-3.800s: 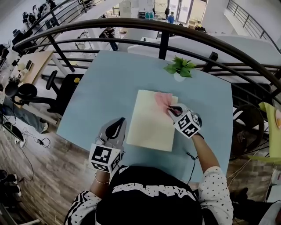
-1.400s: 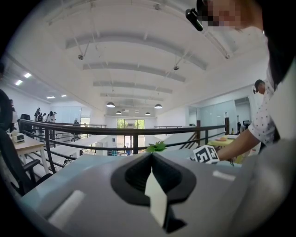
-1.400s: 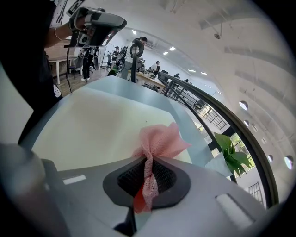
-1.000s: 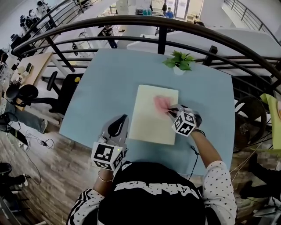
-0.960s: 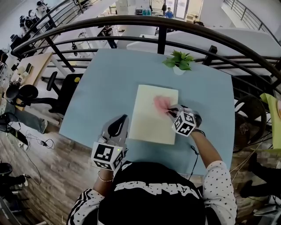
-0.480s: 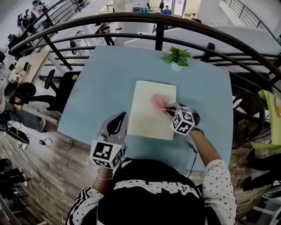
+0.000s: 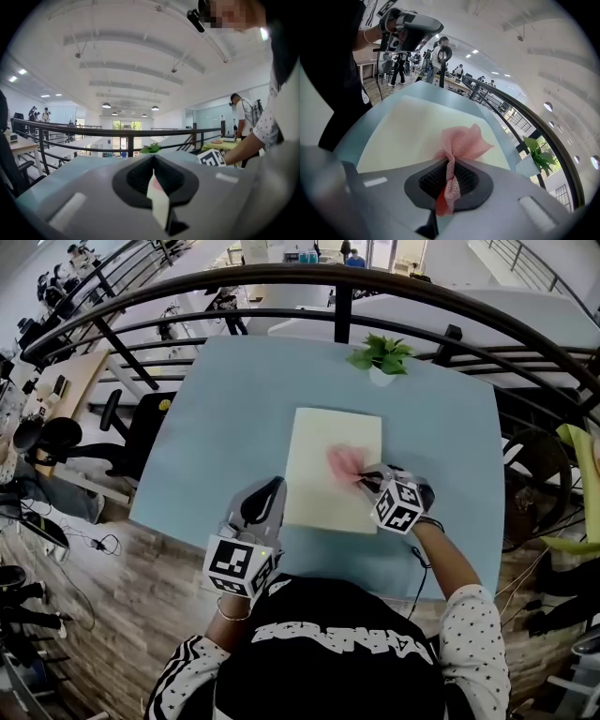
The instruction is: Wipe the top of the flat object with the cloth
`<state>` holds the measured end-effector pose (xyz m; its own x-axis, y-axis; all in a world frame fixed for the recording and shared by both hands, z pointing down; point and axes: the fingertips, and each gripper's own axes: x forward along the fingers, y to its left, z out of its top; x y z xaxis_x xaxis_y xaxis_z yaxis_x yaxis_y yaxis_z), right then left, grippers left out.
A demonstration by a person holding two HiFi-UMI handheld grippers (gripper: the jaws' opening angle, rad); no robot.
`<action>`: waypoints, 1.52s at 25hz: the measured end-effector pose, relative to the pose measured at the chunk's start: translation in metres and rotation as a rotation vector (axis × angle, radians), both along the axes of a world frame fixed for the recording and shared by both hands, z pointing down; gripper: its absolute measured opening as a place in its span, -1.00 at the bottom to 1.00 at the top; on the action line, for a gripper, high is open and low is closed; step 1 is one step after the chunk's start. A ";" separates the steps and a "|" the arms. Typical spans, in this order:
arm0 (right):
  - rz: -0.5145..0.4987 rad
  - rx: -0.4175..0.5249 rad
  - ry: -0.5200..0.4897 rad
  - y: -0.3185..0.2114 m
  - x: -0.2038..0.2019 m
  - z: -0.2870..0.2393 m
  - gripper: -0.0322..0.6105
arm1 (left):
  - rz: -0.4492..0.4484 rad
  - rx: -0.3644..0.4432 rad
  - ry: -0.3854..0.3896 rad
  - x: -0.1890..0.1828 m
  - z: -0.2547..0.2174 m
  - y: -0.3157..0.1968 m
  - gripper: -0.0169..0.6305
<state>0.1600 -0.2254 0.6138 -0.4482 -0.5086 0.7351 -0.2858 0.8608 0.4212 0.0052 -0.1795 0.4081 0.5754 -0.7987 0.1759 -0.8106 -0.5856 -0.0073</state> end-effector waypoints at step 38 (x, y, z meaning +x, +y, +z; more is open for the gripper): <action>0.051 -0.047 -0.151 0.072 -0.013 -0.003 -0.87 | 0.071 0.003 0.010 0.039 0.000 -0.007 -0.95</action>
